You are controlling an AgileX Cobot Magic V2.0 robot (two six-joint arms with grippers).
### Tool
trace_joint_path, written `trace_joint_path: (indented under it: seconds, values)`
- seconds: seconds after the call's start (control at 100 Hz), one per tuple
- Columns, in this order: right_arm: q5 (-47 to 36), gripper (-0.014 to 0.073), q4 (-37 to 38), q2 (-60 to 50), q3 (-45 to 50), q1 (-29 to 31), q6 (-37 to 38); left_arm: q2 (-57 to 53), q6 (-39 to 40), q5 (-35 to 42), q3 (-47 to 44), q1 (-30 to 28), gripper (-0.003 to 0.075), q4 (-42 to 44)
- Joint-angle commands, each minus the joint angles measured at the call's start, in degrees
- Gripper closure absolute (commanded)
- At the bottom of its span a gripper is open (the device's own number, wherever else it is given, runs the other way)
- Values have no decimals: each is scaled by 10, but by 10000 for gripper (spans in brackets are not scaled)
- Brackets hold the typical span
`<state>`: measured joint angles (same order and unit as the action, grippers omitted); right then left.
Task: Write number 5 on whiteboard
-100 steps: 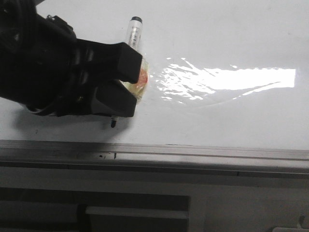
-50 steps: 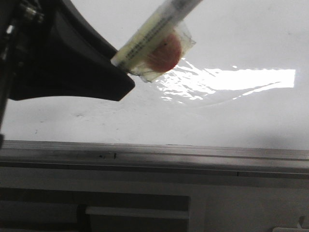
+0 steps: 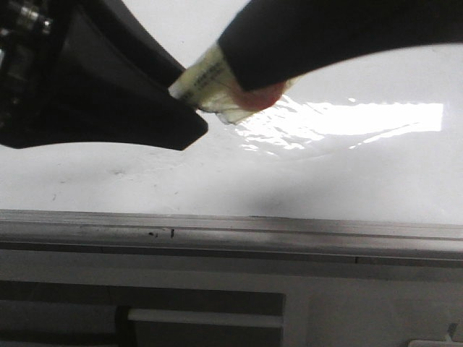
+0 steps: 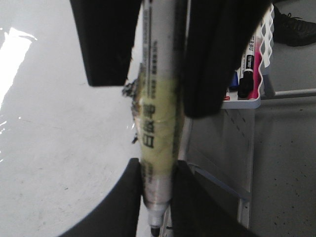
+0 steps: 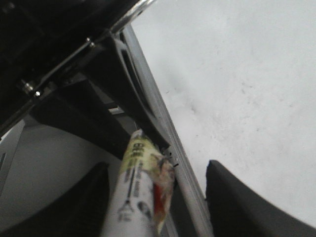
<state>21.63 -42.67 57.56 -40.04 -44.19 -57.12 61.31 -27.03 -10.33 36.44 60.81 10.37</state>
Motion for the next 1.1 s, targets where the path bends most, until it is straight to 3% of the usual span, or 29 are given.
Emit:
trace_joint_path:
  seconds: [0.0,0.14,0.39,0.49,0.54,0.61,0.62,0.74,0.8,0.98,1.09]
  values:
    - [-34,207,-15,11,-22,-10,-8,-11,2,36,19,5,740,0]
    - [-32,247,-24,22,-22,-13,-8,-11,2,36,19,5,740,0]
    - [-42,666,-26,21,-22,-13,-8,-11,2,36,19,5,740,0]
    - [-45,657,-33,21,-22,-13,-8,-11,3,37,19,5,731,-24]
    - [-49,657,-33,21,-22,-13,-8,-11,3,37,19,5,686,-44]
    - [-61,657,-33,20,-22,-13,-8,-11,3,36,19,5,564,-65]
    - [-62,657,-33,20,-22,-13,-8,-11,5,36,19,5,518,-66]
    - [-90,655,-33,15,-22,-1,-7,-22,53,30,31,5,272,-68]
    - [-95,649,-33,13,-22,14,-7,-38,71,15,39,5,215,-68]
    - [-82,635,-20,-14,-22,86,-7,-122,146,-52,40,-12,278,-66]
    - [-53,635,17,-49,-22,128,-7,-185,210,-87,21,-66,332,-46]
